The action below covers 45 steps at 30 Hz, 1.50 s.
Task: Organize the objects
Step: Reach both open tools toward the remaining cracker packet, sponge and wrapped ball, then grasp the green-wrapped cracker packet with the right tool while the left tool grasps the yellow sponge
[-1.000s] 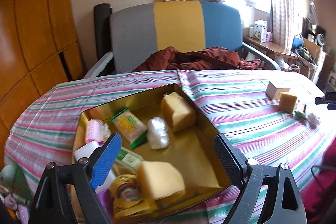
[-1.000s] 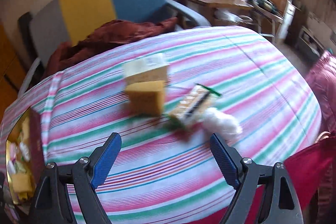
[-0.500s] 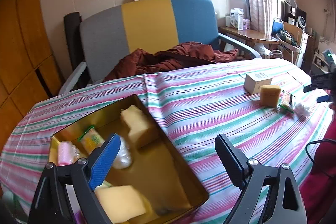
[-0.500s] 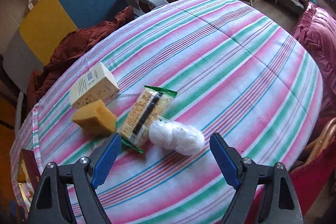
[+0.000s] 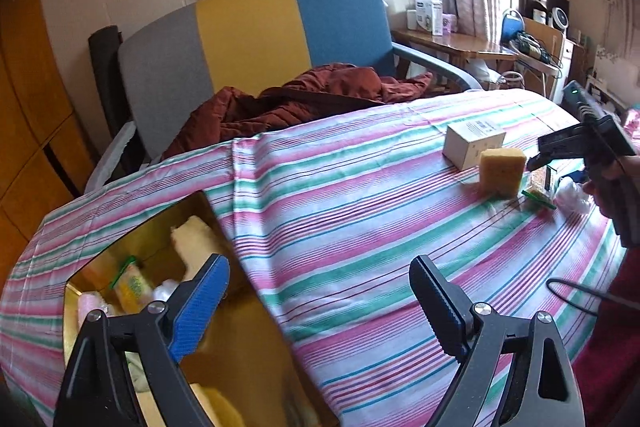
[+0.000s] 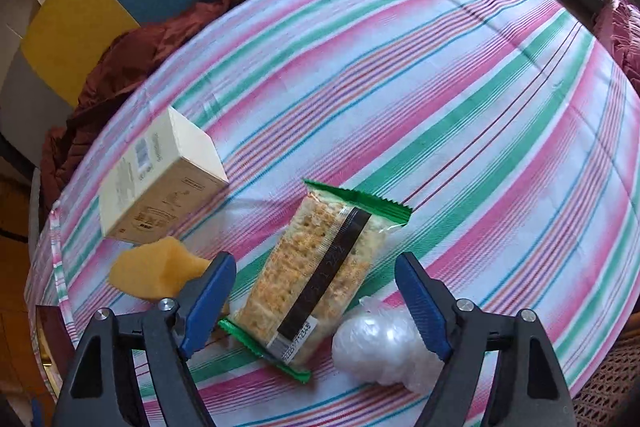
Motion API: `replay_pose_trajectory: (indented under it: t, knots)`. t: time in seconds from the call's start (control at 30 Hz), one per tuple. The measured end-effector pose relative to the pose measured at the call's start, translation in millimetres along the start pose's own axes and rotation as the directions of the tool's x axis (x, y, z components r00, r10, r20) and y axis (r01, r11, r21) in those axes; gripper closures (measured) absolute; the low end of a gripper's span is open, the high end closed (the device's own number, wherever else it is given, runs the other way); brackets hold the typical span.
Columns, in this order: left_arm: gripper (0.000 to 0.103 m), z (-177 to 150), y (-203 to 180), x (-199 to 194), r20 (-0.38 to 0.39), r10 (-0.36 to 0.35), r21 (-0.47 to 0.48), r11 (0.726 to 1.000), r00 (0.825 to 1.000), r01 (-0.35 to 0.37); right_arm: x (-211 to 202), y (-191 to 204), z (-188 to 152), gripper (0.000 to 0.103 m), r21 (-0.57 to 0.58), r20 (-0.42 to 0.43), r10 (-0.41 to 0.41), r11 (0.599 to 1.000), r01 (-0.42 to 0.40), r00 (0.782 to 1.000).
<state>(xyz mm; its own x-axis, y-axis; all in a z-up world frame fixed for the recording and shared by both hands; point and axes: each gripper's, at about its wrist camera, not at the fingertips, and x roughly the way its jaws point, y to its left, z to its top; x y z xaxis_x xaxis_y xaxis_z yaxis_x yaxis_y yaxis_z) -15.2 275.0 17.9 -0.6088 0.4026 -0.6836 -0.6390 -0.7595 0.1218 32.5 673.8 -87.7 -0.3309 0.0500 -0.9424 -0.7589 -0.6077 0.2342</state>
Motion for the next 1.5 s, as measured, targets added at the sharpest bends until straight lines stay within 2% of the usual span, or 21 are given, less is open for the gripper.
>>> replay_pose_trajectory:
  t: [0.07, 0.1, 0.2, 0.27, 0.3, 0.33, 0.43, 0.57, 0.63, 0.8, 1.0, 1.1, 1.37, 1.4, 1.43, 1.47, 1.5]
  knots:
    - [0.011, 5, -9, 7, -0.008, -0.025, 0.002, 1.0, 1.0, 0.025, -2, 6, -1, 0.037, -0.043, 0.026, -0.015, 0.999, 0.016, 1.0]
    - [0.011, 8, -16, 12, -0.015, -0.038, 0.003, 0.999, 0.999, 0.038, -1, 8, -2, 0.049, -0.061, 0.025, -0.006, 0.998, 0.007, 1.0]
    - [0.011, 14, -31, 22, -0.027, -0.065, 0.013, 0.998, 0.998, 0.065, -5, 16, -5, 0.055, -0.107, 0.036, -0.016, 0.994, 0.02, 0.999]
    - [0.011, 19, -44, 31, -0.037, -0.083, 0.028, 0.996, 0.996, 0.084, -10, 18, -6, 0.06, -0.113, 0.05, 0.017, 0.994, -0.011, 0.999]
    - [0.011, 22, -49, 35, -0.041, -0.089, 0.034, 0.995, 0.995, 0.091, -12, 18, -6, 0.068, -0.113, 0.058, 0.026, 0.993, -0.019, 0.998]
    - [0.011, 24, -55, 40, -0.047, -0.103, 0.04, 0.994, 0.994, 0.105, -15, 18, -6, 0.07, -0.113, 0.07, 0.028, 0.993, -0.02, 0.997]
    - [0.011, 33, -76, 56, -0.072, -0.145, 0.051, 0.988, 0.987, 0.149, -16, 16, -7, 0.07, -0.121, 0.071, 0.003, 0.993, 0.005, 0.997]
    - [0.011, 42, -98, 75, -0.096, -0.186, 0.062, 0.979, 0.978, 0.193, -14, 8, -8, 0.068, -0.091, 0.055, 0.026, 0.996, -0.021, 0.998]
    - [0.011, 47, -111, 83, -0.1, -0.211, 0.074, 0.973, 0.972, 0.218, -13, 0, -3, 0.059, -0.055, 0.043, 0.041, 0.998, -0.039, 0.998]
    - [0.011, 60, -142, 96, -0.089, -0.282, 0.1, 0.952, 0.955, 0.29, -17, -12, 1, 0.054, 0.005, 0.046, 0.072, 0.997, -0.073, 0.996]
    - [0.01, 71, -176, 116, -0.094, -0.298, 0.145, 0.94, 0.95, 0.309, -23, -18, -1, 0.047, 0.037, 0.055, 0.096, 0.994, -0.098, 0.994]
    - [0.008, 75, -189, 123, -0.096, -0.316, 0.144, 0.934, 0.944, 0.327, -21, -17, 0, 0.046, 0.035, 0.049, 0.102, 0.994, -0.104, 0.994]
    - [0.005, 86, -208, 152, -0.097, -0.281, 0.136, 0.947, 0.955, 0.292, -18, -14, 2, 0.043, 0.032, 0.047, 0.11, 0.993, -0.112, 0.993]
    - [0.007, 87, -208, 154, -0.1, -0.282, 0.131, 0.947, 0.954, 0.294, -17, -12, 2, 0.042, 0.027, 0.046, 0.112, 0.993, -0.114, 0.993]
    - [0.025, 87, -205, 158, -0.105, -0.3, 0.116, 0.943, 0.948, 0.311, -16, -10, 1, 0.04, 0.017, 0.04, 0.113, 0.993, -0.114, 0.993]
    - [0.035, 87, -202, 160, -0.118, -0.336, 0.1, 0.932, 0.934, 0.348, -14, -7, 1, 0.039, 0.009, 0.034, 0.111, 0.994, -0.112, 0.993]
    - [0.036, 86, -200, 160, -0.126, -0.36, 0.084, 0.925, 0.925, 0.371, -12, -4, 1, 0.038, -0.004, 0.028, 0.109, 0.994, -0.109, 0.994]
